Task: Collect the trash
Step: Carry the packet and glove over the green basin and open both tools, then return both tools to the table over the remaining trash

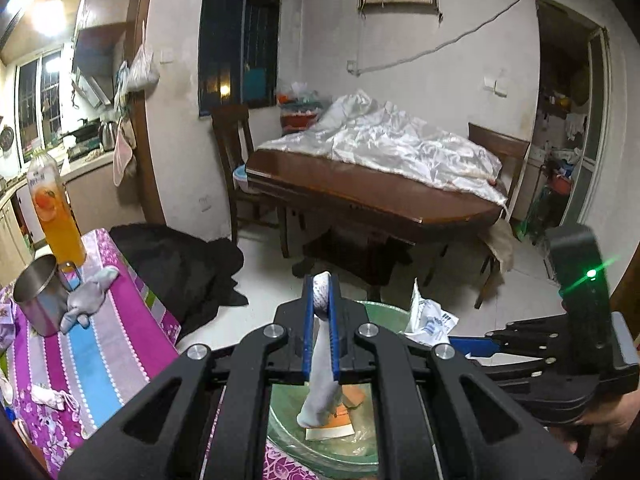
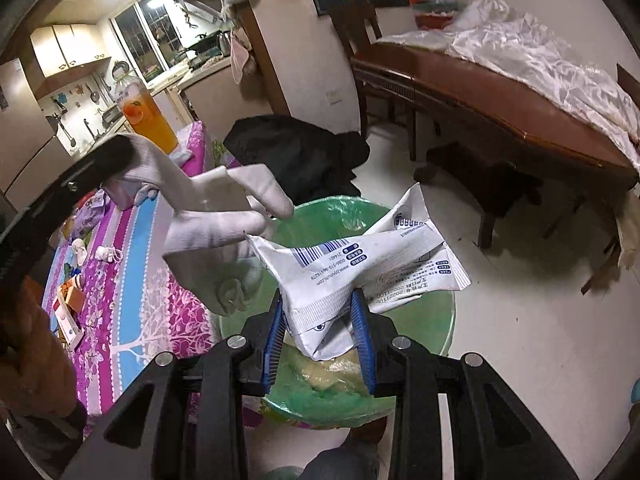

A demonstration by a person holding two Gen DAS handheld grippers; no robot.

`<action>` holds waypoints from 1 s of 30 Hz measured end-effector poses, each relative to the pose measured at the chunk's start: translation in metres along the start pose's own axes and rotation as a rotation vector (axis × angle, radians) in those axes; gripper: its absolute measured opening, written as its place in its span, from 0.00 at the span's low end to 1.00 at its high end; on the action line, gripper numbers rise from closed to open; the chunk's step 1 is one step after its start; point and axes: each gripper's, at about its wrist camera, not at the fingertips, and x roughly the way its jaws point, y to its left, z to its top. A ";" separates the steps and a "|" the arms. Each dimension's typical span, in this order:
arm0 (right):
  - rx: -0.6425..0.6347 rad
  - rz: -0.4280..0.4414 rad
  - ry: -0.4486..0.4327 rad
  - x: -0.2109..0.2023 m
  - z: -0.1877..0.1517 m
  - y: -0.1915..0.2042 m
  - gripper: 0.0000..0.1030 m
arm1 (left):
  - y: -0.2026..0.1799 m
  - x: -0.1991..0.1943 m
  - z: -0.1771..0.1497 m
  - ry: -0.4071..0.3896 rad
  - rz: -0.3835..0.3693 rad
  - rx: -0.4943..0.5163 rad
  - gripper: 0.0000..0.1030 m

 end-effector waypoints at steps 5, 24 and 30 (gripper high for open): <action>0.008 -0.004 0.020 0.009 -0.001 -0.004 0.32 | 0.003 0.015 -0.007 0.033 0.009 -0.008 0.05; 0.070 0.023 -0.029 0.009 -0.002 -0.015 0.62 | 0.012 0.025 -0.007 0.049 0.027 -0.046 0.50; 0.075 0.031 -0.032 0.008 -0.005 -0.014 0.62 | 0.014 0.023 -0.006 0.053 0.030 -0.057 0.50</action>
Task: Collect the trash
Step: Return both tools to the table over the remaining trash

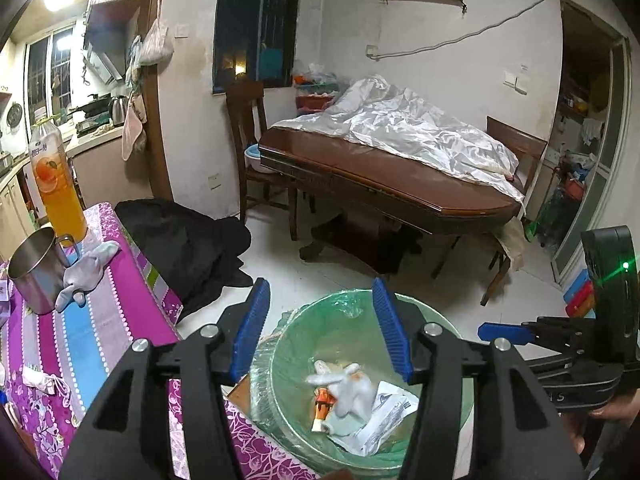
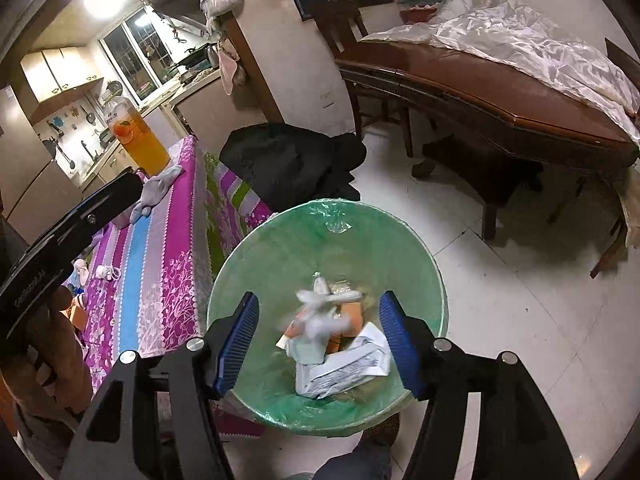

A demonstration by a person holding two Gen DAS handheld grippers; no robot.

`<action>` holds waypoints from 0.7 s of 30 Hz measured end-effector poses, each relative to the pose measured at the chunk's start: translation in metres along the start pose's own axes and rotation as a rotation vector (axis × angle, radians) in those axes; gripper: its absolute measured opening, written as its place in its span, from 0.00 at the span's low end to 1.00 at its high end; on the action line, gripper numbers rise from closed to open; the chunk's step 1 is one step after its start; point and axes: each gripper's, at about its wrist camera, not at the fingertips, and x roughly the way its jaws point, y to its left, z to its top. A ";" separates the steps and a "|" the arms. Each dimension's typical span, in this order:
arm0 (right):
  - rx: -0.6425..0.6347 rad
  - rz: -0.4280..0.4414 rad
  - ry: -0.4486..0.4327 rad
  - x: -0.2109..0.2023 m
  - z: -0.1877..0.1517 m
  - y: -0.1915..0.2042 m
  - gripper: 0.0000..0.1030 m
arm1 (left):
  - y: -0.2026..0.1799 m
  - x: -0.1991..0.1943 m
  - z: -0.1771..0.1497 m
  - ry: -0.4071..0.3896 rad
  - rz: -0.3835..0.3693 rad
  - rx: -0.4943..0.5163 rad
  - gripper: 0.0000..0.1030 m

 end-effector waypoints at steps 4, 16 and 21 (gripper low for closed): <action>-0.002 0.005 -0.001 -0.001 -0.001 0.001 0.62 | 0.000 -0.001 -0.001 0.005 0.000 -0.005 0.50; -0.142 0.053 -0.128 -0.029 -0.029 0.056 0.90 | 0.034 -0.034 -0.036 0.062 0.085 0.014 0.50; -0.262 0.098 -0.187 -0.028 -0.053 0.117 0.95 | 0.099 -0.070 -0.076 0.105 0.205 -0.085 0.50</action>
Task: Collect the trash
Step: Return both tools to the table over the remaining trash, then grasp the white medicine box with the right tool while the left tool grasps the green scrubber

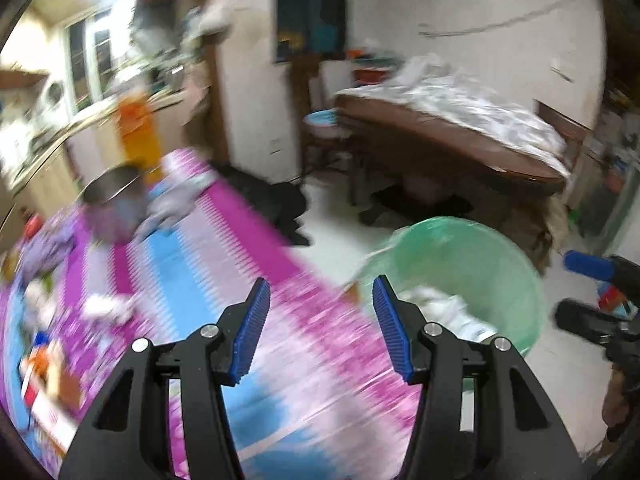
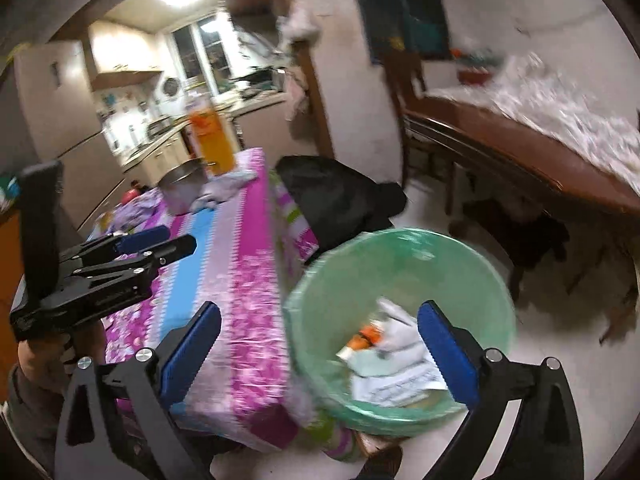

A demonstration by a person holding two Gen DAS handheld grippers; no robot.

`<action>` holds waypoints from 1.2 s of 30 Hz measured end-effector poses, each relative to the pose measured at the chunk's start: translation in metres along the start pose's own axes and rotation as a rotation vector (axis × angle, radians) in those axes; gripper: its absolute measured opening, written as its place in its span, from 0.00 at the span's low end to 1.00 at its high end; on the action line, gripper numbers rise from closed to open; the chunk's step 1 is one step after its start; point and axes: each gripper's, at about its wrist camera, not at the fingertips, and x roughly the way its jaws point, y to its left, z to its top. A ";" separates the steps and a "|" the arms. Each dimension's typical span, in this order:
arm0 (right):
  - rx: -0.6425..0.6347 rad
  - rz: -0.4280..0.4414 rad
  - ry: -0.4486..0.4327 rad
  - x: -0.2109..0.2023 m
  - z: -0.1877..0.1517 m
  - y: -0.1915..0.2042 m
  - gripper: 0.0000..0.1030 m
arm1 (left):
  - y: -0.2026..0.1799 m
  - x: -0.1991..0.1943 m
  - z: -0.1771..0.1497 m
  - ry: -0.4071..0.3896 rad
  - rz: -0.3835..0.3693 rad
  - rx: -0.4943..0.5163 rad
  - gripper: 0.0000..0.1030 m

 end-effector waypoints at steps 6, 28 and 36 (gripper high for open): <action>-0.205 0.184 -0.049 0.015 -0.004 0.091 0.95 | 0.095 -0.041 -0.047 0.014 0.148 -0.165 0.50; -0.445 0.632 0.273 0.193 -0.028 0.359 0.43 | 0.338 -0.119 -0.163 0.121 0.435 -0.586 0.50; -0.467 0.649 0.345 0.228 -0.038 0.386 0.22 | 0.363 -0.091 -0.147 0.134 0.403 -0.583 0.50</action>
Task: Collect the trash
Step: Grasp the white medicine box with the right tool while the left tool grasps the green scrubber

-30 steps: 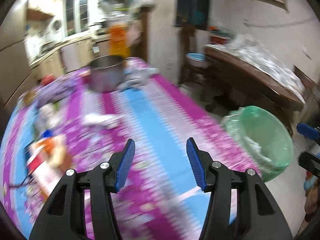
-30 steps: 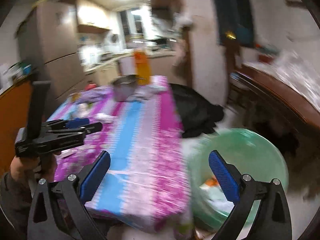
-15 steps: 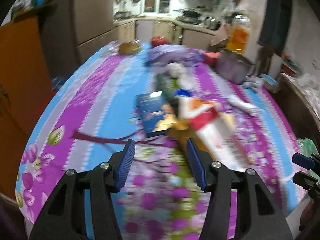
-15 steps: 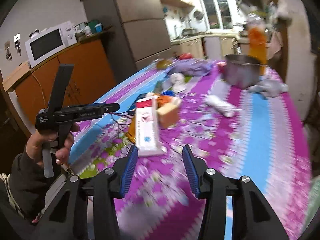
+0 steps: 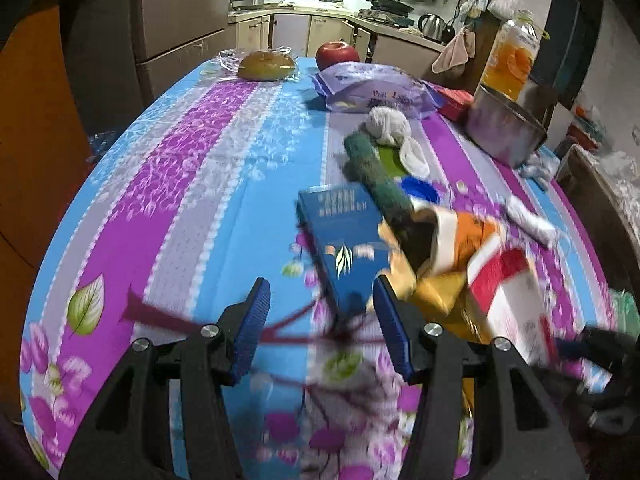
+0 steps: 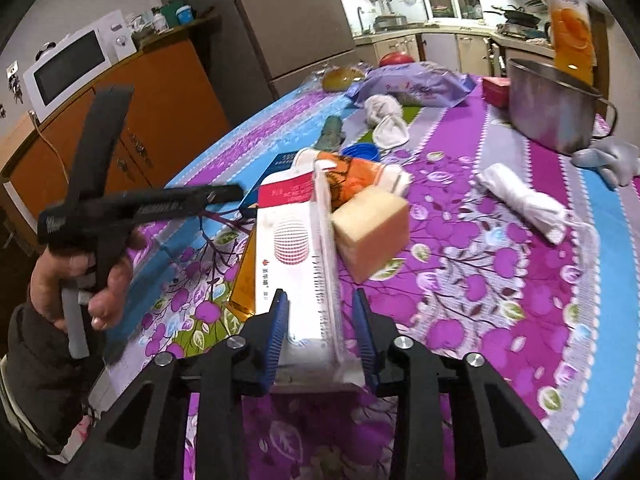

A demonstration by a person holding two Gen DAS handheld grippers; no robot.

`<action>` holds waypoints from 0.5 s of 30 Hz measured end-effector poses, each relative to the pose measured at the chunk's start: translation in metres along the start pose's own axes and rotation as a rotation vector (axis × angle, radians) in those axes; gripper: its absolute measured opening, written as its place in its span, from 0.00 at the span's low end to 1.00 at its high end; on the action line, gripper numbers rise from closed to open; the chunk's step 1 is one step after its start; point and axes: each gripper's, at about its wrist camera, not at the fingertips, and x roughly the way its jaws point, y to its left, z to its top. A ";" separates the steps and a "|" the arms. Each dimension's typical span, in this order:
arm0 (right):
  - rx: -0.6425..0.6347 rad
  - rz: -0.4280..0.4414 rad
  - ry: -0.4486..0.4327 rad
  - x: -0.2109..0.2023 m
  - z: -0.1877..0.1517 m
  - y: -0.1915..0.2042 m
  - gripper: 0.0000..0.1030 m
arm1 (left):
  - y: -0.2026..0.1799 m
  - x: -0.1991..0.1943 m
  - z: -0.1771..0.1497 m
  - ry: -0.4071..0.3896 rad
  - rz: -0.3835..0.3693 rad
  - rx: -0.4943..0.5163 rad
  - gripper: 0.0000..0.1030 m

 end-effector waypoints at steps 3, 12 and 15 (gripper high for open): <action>-0.003 -0.027 0.009 0.003 0.000 0.003 0.08 | -0.003 0.008 0.019 -0.005 -0.004 -0.001 0.51; 0.049 -0.034 -0.085 -0.027 -0.005 0.001 0.07 | -0.029 0.061 0.076 0.021 0.045 0.062 0.60; 0.071 -0.033 -0.102 -0.035 -0.010 -0.002 0.07 | -0.037 0.080 0.080 0.038 0.075 0.098 0.60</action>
